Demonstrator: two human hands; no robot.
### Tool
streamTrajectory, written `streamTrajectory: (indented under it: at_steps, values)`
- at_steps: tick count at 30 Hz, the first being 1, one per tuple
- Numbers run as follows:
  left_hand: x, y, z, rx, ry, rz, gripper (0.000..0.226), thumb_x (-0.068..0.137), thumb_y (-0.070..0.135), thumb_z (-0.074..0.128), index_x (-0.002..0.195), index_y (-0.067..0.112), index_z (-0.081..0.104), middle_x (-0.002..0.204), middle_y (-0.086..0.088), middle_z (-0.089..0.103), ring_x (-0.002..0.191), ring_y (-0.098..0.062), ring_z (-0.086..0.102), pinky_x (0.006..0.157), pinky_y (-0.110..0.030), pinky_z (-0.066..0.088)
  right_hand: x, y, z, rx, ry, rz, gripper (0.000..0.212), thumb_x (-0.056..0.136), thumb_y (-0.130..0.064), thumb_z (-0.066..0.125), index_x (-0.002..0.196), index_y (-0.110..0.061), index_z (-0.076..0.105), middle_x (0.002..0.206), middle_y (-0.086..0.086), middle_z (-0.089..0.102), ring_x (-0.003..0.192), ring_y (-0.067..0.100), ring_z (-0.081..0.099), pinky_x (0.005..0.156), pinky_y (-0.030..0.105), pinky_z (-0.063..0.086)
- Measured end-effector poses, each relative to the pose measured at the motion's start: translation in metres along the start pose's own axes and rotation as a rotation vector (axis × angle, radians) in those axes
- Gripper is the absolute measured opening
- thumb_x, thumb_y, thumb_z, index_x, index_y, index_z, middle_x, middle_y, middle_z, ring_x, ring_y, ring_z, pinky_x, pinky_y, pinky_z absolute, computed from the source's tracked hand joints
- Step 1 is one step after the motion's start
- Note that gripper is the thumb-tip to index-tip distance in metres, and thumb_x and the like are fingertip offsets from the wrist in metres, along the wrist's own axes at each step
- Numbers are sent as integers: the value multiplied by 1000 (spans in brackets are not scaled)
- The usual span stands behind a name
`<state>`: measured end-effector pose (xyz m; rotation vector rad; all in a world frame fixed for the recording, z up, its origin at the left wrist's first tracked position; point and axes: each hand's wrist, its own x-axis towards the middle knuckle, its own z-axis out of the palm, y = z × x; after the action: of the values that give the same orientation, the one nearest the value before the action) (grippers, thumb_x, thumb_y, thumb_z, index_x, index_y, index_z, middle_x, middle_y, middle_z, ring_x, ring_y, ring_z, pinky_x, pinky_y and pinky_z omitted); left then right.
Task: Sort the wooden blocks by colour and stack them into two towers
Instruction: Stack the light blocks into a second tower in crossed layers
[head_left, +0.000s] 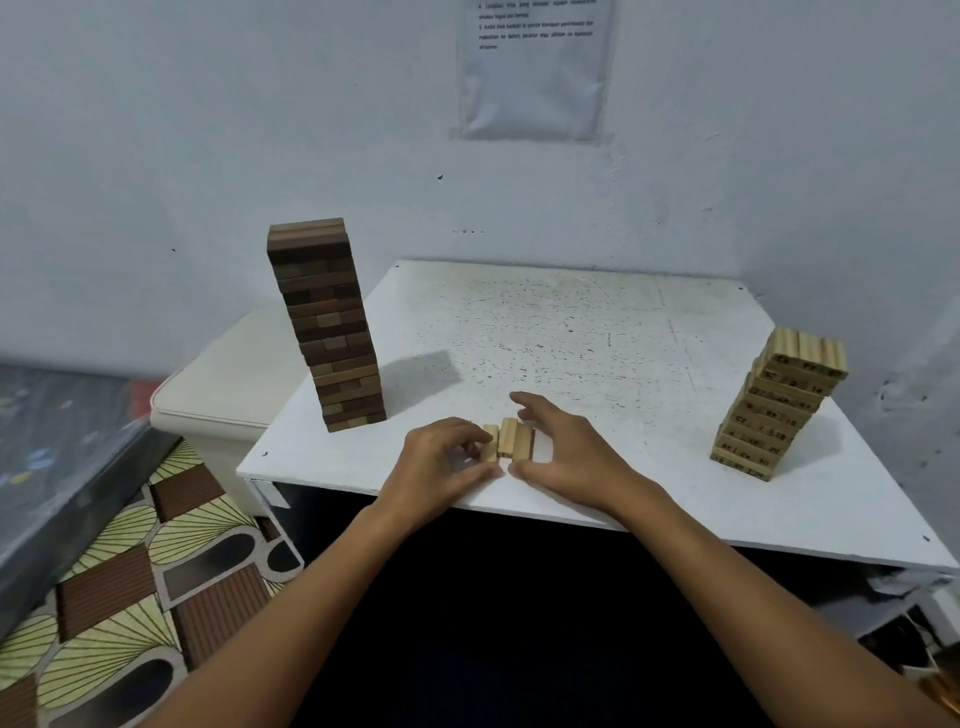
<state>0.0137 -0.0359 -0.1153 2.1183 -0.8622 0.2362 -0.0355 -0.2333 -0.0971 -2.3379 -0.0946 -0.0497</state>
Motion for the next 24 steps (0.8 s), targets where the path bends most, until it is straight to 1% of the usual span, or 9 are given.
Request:
streamTrajectory:
  at_steps: [3,6,10,14,16,19,20,22,24]
  values:
    - [0,0,0,-12,0,4,31,70,27,87,95,13,76,86,4,71,81,-4,63,74,-15,49,0,1,0,16,3,-4,79,79,-26,73,145,-38,32,136,-2,55,129,13,47,106,33,38]
    - [0,0,-1,-3,-4,3,28,71,26,85,94,14,76,86,6,71,80,-5,64,74,-19,51,0,-1,-3,50,3,0,77,79,-21,73,144,-36,35,130,-4,57,124,11,50,99,27,38]
    - [0,-1,-2,-1,5,-1,24,72,23,84,93,15,76,85,7,71,79,-3,64,75,-22,52,1,-1,-3,54,-6,-5,74,79,-19,73,143,-35,39,127,-7,58,122,8,50,92,22,35]
    - [0,2,-1,-10,-3,-6,26,71,28,81,92,14,75,87,7,72,82,-4,64,76,-20,51,2,0,-6,86,-19,-12,74,78,-19,75,142,-34,42,129,-7,57,124,6,50,95,22,36]
    - [1,4,-1,-5,-9,-15,31,69,33,80,94,14,76,97,6,71,89,-2,64,82,-16,50,1,1,-8,99,-14,-26,65,81,-16,72,139,-30,47,131,-5,57,126,5,49,98,21,37]
    - [2,6,0,1,-13,-62,39,67,40,79,97,16,77,103,8,68,97,-3,61,85,-17,48,2,4,-12,61,49,-56,37,86,-9,64,121,-19,63,126,-3,61,118,9,53,98,20,40]
    - [3,6,0,-3,-12,-76,40,66,42,80,97,17,77,103,8,67,97,-4,61,85,-19,48,2,5,-13,56,64,-58,31,86,-6,61,115,-16,67,122,-3,62,115,10,54,95,15,40]
    - [4,8,2,4,-20,-113,46,63,51,78,97,20,77,100,9,63,93,-4,60,82,-20,47,3,8,-13,31,70,-57,25,87,-5,60,107,-15,71,117,-3,64,110,9,56,87,4,36]
    - [5,11,6,28,-22,-146,53,59,62,72,94,22,78,96,11,60,89,-6,59,81,-23,46,4,9,-11,8,64,-52,22,87,-7,62,103,-17,73,113,-4,67,106,8,58,85,3,37]
